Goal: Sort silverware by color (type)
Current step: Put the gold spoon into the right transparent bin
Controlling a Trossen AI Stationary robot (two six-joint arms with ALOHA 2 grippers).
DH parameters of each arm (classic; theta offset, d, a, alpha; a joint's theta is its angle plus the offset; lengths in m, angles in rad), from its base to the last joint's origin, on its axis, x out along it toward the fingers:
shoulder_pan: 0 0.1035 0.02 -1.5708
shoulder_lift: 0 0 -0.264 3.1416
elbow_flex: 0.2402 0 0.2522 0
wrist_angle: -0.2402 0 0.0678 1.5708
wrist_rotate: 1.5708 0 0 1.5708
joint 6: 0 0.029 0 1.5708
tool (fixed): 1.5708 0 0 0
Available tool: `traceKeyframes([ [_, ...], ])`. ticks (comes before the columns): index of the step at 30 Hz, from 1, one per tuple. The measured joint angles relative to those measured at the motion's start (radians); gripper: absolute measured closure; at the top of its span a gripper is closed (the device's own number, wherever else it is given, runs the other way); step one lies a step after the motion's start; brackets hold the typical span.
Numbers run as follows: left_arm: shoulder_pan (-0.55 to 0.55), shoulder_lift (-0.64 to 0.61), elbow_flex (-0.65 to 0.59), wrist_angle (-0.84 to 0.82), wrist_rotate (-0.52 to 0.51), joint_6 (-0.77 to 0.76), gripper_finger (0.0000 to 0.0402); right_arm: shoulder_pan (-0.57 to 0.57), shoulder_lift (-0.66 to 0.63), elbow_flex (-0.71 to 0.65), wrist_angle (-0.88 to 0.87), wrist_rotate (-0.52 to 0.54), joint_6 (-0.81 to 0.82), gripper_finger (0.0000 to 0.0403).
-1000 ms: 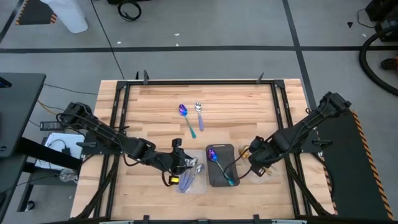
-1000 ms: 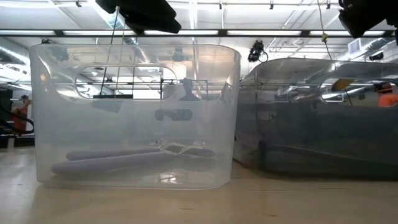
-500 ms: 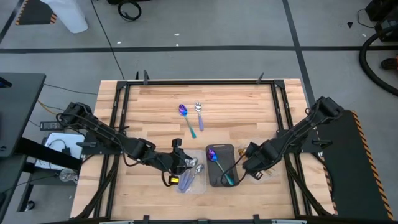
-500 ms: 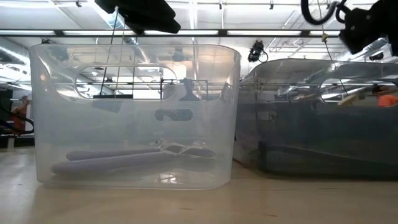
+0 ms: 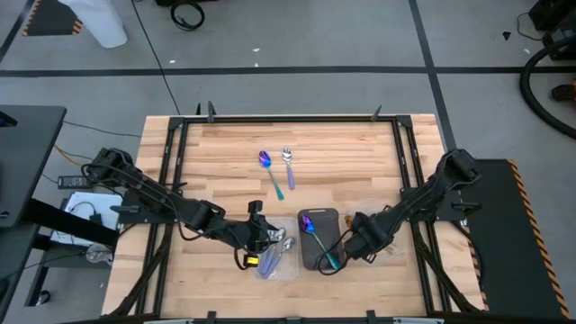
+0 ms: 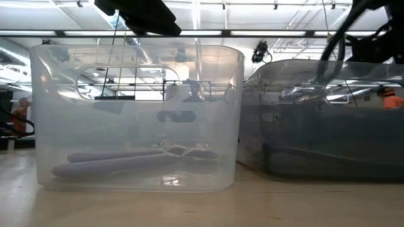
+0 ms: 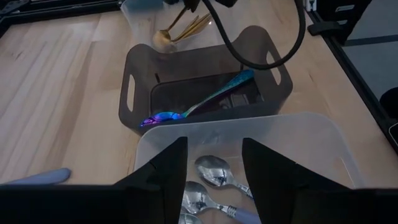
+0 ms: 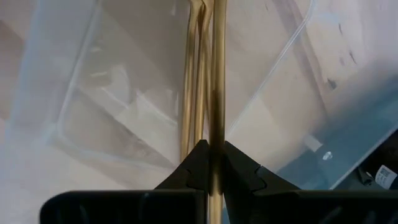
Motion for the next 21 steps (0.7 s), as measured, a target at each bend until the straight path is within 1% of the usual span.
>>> traceKeyframes([
  [6,-0.001,0.000,0.000,-0.005,0.000,-0.002,0.0239,0.001,0.043,0.000,0.005,-0.013,-0.012,0.0371],
  [14,-0.001,0.000,0.000,-0.027,0.000,-0.002,0.0239,0.005,0.045,0.000,0.018,-0.016,-0.012,0.0369],
  [21,-0.003,0.000,0.000,-0.030,0.000,-0.003,0.0239,0.007,0.045,0.000,0.020,-0.016,-0.011,0.0347],
])
